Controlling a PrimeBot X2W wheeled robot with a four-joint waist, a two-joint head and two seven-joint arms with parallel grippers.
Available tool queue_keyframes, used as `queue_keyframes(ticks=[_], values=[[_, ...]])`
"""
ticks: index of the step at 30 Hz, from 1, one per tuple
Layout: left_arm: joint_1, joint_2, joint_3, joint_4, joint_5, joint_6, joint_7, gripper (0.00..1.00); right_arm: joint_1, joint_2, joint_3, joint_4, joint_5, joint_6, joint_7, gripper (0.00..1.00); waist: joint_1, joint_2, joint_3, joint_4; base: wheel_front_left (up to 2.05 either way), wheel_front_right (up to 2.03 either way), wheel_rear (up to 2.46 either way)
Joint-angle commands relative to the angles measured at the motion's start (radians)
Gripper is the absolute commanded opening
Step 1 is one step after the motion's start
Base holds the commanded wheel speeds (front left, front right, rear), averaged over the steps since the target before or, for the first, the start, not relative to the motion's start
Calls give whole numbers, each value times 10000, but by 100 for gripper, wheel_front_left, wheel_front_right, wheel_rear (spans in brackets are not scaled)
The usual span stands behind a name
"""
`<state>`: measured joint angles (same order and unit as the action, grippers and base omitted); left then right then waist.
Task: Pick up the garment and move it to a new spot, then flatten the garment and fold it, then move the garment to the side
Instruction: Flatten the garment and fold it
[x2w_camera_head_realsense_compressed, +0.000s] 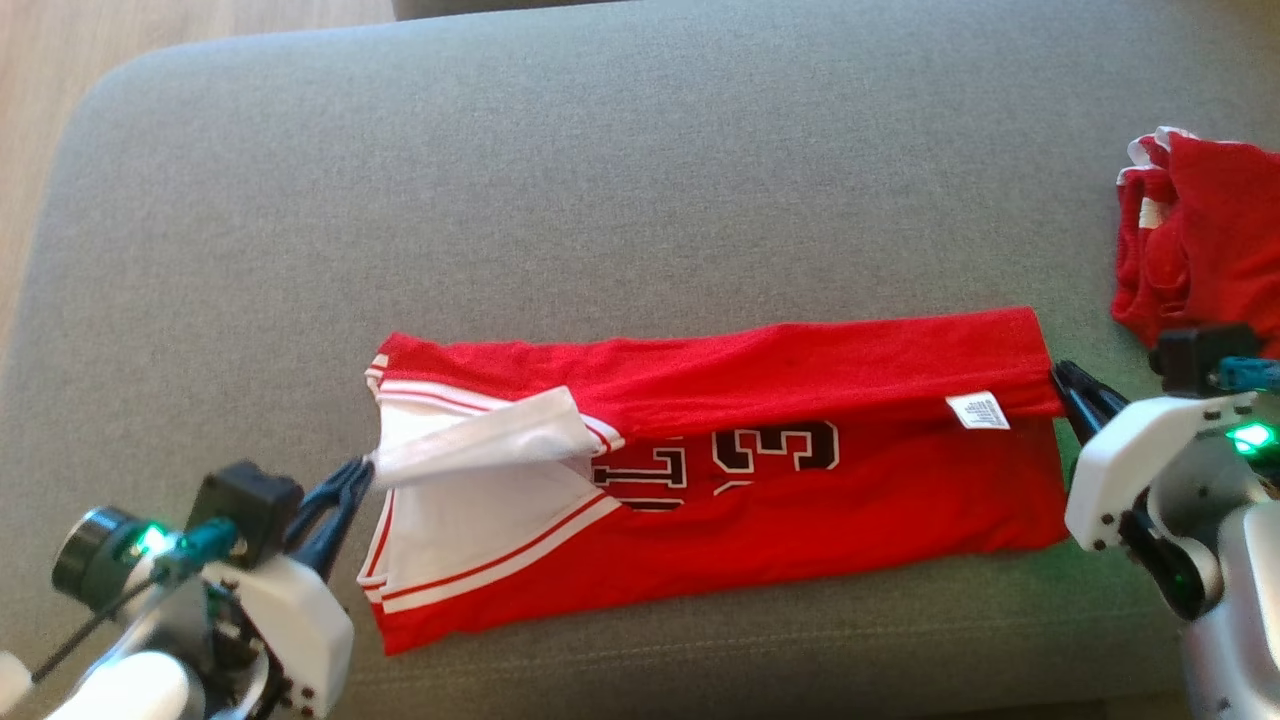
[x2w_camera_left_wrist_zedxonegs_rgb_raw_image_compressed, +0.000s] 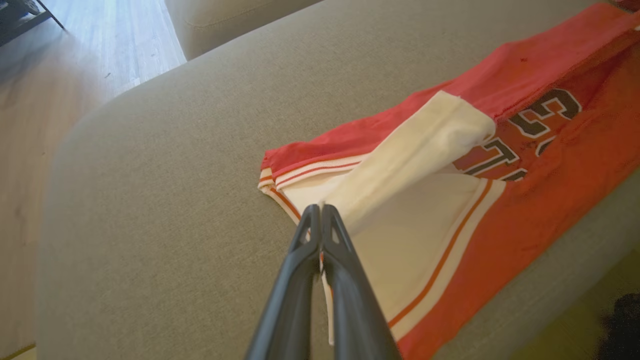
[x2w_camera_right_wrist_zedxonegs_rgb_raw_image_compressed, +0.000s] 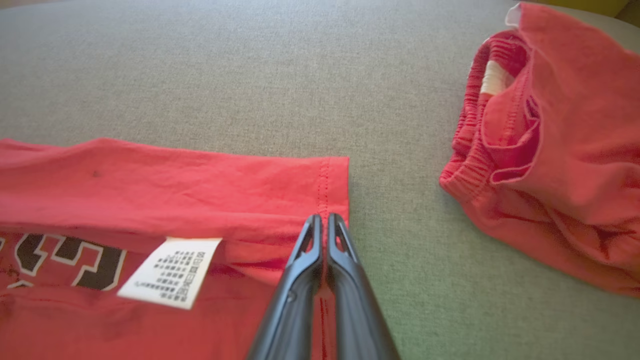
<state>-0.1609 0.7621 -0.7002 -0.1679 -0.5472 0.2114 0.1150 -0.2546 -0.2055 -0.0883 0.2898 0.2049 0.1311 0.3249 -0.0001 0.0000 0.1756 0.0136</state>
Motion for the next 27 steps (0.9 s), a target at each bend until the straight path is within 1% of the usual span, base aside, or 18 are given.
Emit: queue_keyframes(ticks=[1, 7, 14, 19, 20, 21, 22, 23, 27], values=[[-263, 526, 425, -360, 6, 73, 50, 0, -20, -285, 161, -499, 76, -4, 120, 0, 1, 0, -37, -1, 0, 0, 0], [163, 702, 39, -670, 23, 15, 386, 0, 481, -473, 202, -980, 230, -4, 850, 0, 1, 0, -154, -9, 0, 0, 0], [330, 759, -233, -650, 158, -23, 495, 0, 735, -492, 244, -1246, 302, -4, 1284, 0, 1, 0, -281, -55, 0, 0, 0], [382, 669, -445, -563, 244, -79, 518, 0, 847, -529, 210, -1309, 324, -4, 1448, 0, 1, 0, -316, -73, 0, 0, 0], [395, 647, -476, -541, 253, -81, 512, 28, 849, -533, 167, -1328, 265, -4, 1425, 27, 1, 0, -323, -76, 0, 0, 0], [410, 626, -495, -514, 258, -68, 504, 47, 854, -534, 158, -1347, 211, -4, 1401, 100, 1, 0, -331, -80, 0, 0, 0], [436, 599, -497, -496, 245, -34, 490, 97, 854, -504, 127, -1373, 206, -4, 1393, 100, 1, 0, -342, -87, 0, 0, 0], [465, 580, -493, -489, 230, 3, 472, 100, 844, -444, 52, -1416, 217, -4, 1371, 100, 1, 0, -357, -93, 0, 0, 0], [461, 571, -266, -522, 243, 262, 192, 100, 817, -300, -210, -1639, 128, -4, 1267, 100, 1, 0, -443, -63, 0, 0, 0]])
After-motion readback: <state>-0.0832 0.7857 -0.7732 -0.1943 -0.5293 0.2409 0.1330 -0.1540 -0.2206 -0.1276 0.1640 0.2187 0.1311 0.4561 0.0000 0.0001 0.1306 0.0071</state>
